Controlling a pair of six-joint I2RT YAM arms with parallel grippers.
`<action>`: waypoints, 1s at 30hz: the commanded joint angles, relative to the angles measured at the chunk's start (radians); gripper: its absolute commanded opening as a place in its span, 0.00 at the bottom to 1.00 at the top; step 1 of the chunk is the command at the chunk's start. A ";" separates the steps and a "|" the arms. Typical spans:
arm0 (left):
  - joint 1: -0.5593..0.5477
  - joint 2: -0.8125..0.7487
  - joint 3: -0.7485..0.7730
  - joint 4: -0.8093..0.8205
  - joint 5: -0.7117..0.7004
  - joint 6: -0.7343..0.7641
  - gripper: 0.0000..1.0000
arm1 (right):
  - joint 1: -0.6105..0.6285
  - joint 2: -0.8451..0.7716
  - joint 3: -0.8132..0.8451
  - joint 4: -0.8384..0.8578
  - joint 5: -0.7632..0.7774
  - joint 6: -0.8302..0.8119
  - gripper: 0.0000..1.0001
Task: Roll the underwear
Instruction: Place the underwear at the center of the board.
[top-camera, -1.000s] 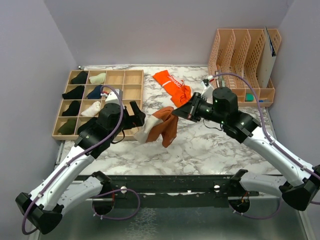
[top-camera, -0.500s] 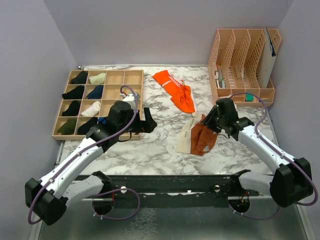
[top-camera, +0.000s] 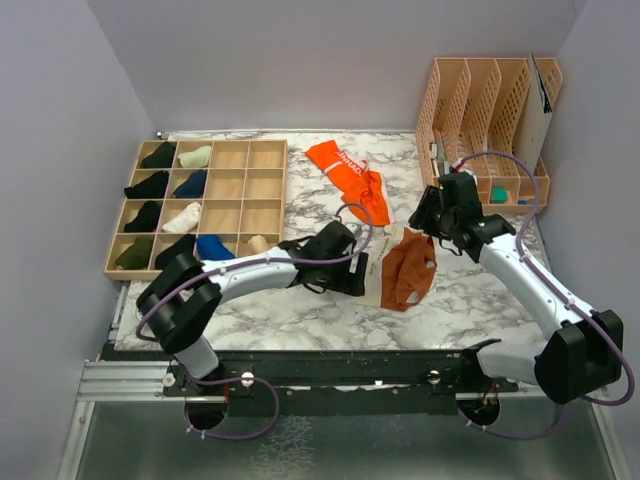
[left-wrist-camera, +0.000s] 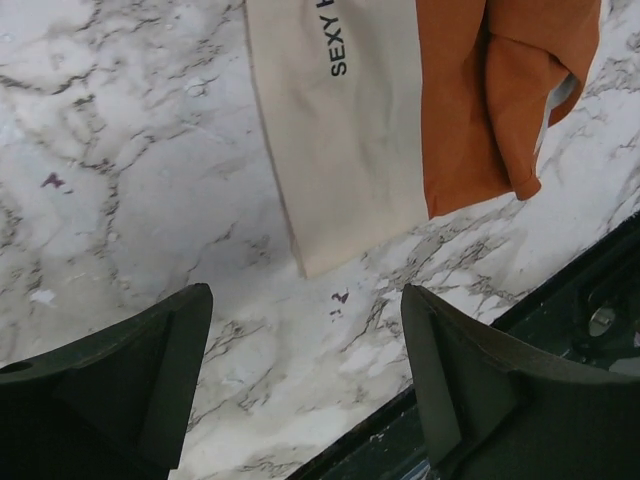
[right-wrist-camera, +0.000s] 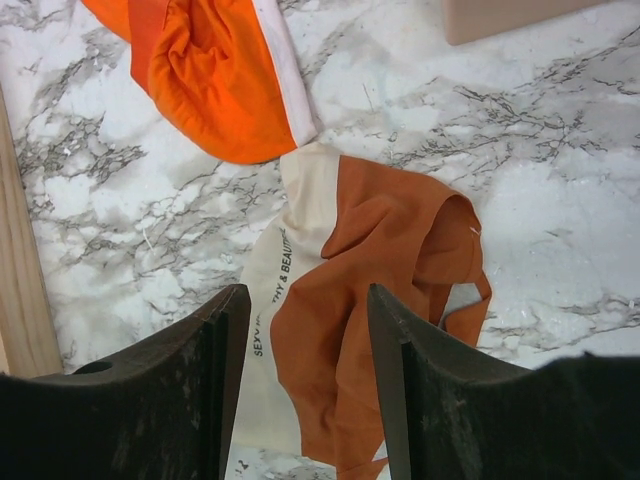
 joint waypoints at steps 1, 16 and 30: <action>-0.062 0.129 0.149 -0.045 -0.097 -0.020 0.81 | -0.008 -0.034 0.003 -0.017 0.002 -0.030 0.55; -0.149 0.316 0.309 -0.245 -0.263 -0.020 0.69 | -0.010 -0.083 0.007 -0.050 0.075 -0.030 0.57; -0.241 0.388 0.285 -0.279 -0.339 0.024 0.04 | -0.029 -0.060 -0.017 -0.027 0.066 -0.047 0.59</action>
